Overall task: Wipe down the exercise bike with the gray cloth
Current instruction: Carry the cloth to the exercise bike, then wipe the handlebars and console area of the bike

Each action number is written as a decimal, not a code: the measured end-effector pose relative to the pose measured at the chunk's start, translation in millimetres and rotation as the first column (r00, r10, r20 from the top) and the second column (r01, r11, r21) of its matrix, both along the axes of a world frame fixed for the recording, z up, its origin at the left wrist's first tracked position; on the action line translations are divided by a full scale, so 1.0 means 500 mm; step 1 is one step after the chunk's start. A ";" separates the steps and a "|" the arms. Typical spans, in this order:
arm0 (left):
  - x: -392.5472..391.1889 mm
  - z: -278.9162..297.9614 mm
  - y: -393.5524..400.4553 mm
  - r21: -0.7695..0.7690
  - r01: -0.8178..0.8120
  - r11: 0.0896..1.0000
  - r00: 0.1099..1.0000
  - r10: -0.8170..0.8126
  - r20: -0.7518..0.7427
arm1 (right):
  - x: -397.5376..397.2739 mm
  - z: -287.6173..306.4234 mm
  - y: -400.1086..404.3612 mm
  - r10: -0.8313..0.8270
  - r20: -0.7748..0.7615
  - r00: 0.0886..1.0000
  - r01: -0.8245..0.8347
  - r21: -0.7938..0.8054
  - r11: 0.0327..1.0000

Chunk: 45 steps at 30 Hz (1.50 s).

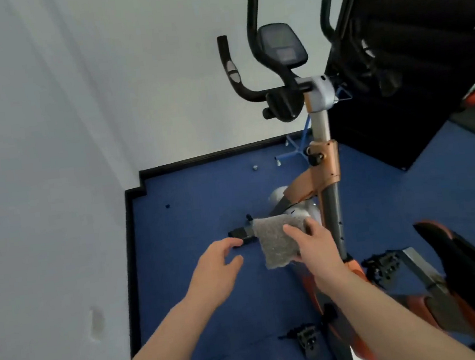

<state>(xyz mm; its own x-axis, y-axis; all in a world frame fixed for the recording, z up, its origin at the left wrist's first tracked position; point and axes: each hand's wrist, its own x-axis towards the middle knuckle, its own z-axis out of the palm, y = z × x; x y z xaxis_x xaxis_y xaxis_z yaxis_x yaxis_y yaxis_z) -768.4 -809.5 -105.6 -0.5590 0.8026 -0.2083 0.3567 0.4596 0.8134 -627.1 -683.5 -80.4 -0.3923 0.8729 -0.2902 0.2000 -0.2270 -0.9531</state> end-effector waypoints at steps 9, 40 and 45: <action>-0.144 0.047 0.201 0.064 0.063 0.996 0.996 -0.059 -0.068 | -0.041 0.018 0.177 -0.309 -0.118 0.944 0.320 0.086 0.944; -0.370 0.113 0.691 0.451 0.366 0.814 0.902 -0.429 0.043 | -0.340 0.076 0.417 -0.729 -0.127 0.673 0.709 0.393 0.586; -0.358 0.099 0.691 0.484 0.333 0.809 0.865 -0.466 0.184 | -0.360 0.098 0.462 -0.498 0.131 0.857 0.315 0.631 0.709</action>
